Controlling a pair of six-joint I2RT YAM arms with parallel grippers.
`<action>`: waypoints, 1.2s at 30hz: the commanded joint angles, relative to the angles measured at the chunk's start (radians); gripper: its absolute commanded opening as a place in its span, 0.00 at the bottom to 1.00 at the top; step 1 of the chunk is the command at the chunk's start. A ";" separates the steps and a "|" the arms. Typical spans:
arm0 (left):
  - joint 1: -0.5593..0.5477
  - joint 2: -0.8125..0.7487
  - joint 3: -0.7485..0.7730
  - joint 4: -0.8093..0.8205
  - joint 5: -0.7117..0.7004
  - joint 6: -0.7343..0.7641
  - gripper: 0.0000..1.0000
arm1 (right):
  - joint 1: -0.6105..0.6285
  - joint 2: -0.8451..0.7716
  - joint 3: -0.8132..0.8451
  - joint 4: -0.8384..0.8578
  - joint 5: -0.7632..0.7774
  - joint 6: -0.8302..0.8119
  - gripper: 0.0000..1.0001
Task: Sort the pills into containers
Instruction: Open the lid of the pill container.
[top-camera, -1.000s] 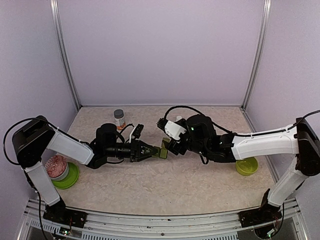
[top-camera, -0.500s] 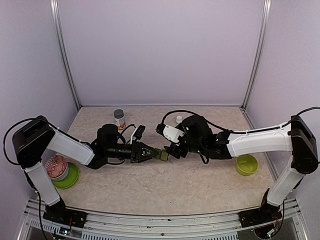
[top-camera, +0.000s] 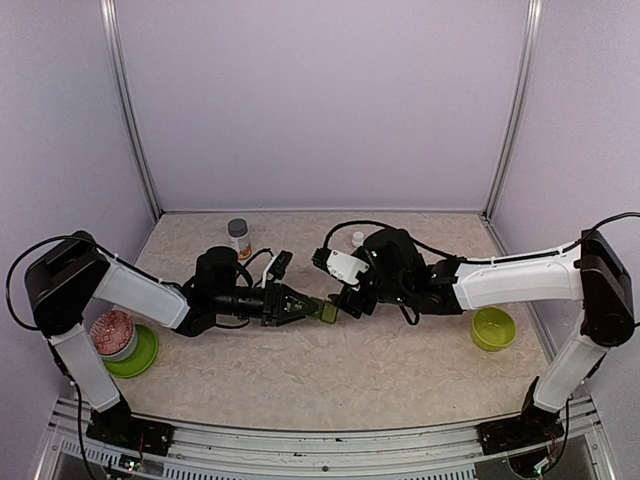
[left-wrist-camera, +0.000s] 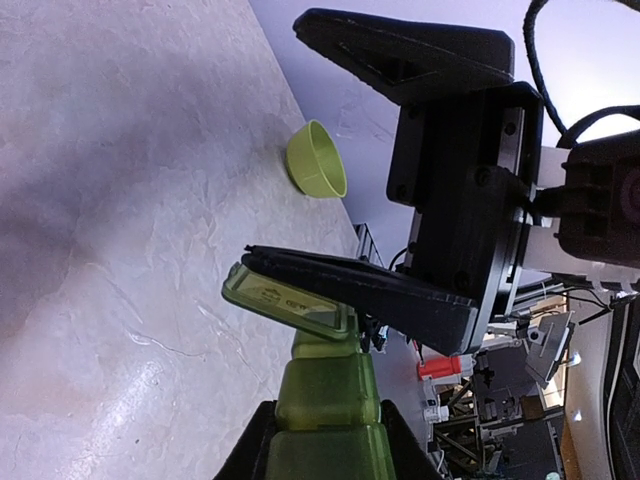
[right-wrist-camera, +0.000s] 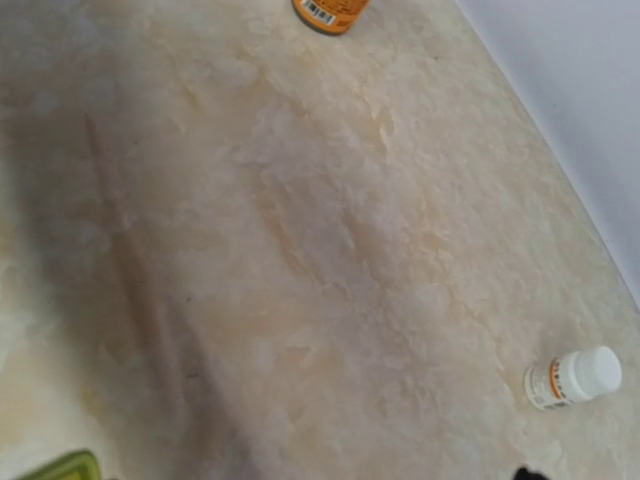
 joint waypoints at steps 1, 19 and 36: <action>-0.005 0.018 0.027 0.014 -0.017 0.018 0.17 | -0.020 -0.038 0.023 0.016 0.055 0.042 0.83; -0.028 0.176 0.046 0.123 -0.089 -0.099 0.20 | -0.031 -0.204 -0.063 0.120 0.346 0.176 0.87; -0.099 0.282 0.199 -0.147 -0.263 -0.001 0.24 | -0.031 -0.211 -0.121 0.141 0.366 0.182 0.88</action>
